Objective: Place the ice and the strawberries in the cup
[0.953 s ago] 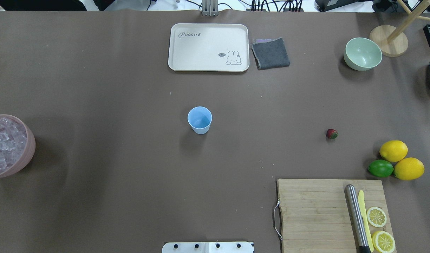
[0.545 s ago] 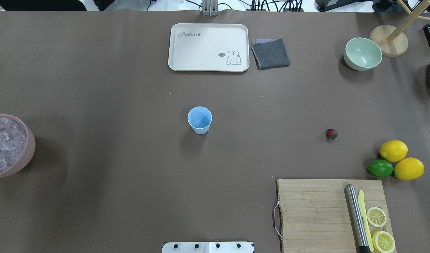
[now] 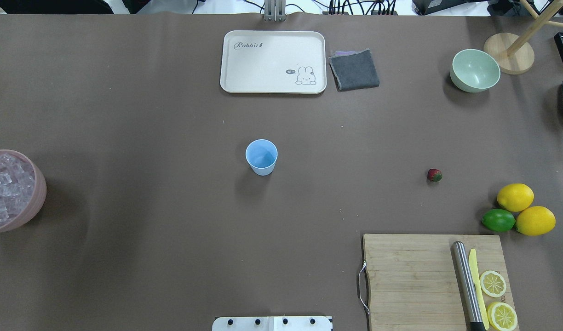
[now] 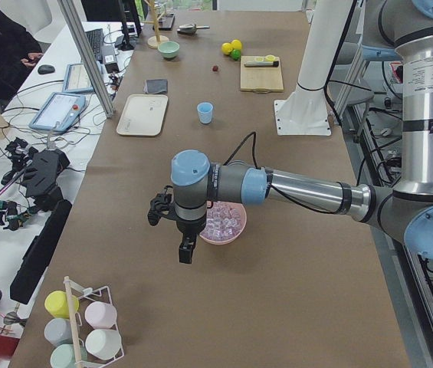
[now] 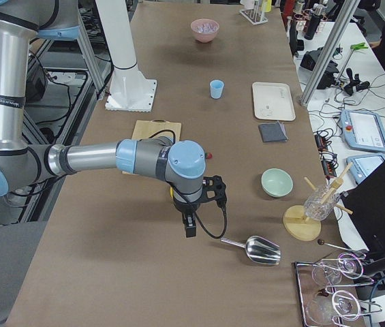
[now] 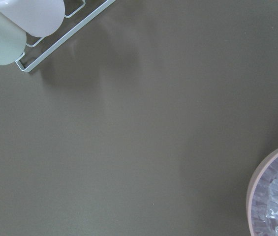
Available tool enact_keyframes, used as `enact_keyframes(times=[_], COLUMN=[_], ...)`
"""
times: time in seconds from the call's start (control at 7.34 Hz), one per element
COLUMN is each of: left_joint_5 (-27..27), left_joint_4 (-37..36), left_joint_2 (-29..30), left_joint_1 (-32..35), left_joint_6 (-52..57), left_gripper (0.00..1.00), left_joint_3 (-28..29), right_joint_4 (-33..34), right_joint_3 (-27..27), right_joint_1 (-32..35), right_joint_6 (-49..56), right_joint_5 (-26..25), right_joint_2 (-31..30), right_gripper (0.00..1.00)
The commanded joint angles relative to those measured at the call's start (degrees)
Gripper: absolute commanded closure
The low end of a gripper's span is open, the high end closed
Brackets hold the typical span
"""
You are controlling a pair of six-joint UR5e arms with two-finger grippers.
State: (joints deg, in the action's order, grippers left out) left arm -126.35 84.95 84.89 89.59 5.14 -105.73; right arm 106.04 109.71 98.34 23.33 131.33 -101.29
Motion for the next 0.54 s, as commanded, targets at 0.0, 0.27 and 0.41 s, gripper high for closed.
enact_keyframes(times=[0.0, 0.27, 0.41], left_joint_5=[-0.21, -0.47, -0.39], left_joint_4=[0.66, 2.33, 2.33], left_joint_2=[0.63, -0.07, -0.08], left_joint_1=[-0.12, -0.47, -0.47], left_joint_6=[0.22, -0.13, -0.31], left_gripper=[0.03, 0.03, 0.03], left_joint_3=[0.00, -0.26, -0.18], right_joint_4=[-0.31, -0.31, -0.31], right_joint_3=[0.50, 1.47, 1.12], right_joint_1=[0.88, 1.68, 1.59], right_joint_6=[0.23, 0.23, 0.32], right_joint_5=[-0.10, -0.28, -0.11], right_joint_2=[-1.01, -1.19, -1.19], right_gripper=[0.00, 0.00, 0.00])
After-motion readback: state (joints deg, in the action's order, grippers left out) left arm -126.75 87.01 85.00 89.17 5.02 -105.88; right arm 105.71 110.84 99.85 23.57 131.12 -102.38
